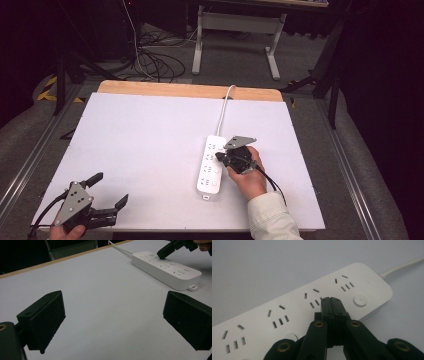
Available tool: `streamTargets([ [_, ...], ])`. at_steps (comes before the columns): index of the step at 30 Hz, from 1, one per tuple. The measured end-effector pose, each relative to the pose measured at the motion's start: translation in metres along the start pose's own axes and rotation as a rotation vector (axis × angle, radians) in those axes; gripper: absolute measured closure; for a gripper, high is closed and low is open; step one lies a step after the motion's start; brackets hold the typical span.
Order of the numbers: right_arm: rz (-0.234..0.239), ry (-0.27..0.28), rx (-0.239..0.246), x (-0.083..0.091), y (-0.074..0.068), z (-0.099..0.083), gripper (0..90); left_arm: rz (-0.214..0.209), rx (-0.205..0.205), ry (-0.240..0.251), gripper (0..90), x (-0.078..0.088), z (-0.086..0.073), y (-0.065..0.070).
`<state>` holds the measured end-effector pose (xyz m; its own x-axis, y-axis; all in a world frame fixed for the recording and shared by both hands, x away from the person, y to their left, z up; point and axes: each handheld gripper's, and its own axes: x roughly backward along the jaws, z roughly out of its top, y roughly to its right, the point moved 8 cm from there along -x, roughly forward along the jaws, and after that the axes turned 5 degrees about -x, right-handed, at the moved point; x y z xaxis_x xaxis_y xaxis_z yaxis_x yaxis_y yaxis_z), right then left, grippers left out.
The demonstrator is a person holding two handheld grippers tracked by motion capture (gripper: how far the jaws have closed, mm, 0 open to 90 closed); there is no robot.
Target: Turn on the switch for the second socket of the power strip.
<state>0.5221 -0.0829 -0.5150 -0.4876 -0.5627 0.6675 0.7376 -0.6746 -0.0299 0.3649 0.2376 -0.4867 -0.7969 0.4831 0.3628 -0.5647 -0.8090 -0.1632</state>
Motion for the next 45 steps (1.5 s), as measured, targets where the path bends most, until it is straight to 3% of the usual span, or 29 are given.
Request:
streamTargets([
  [20, -0.007, 0.015, -0.033, -0.0003, 0.0000, -0.0023, 90.0, -0.001, -0.003, 0.002, 4.6, 0.0002, 0.0003, 0.0006],
  [45, -0.038, 0.012, -0.022, -0.0010, -0.0022, -0.0028, 90.0, -0.003, -0.006, 0.001, 4.6, -0.0001, 0.0004, 0.0005],
])
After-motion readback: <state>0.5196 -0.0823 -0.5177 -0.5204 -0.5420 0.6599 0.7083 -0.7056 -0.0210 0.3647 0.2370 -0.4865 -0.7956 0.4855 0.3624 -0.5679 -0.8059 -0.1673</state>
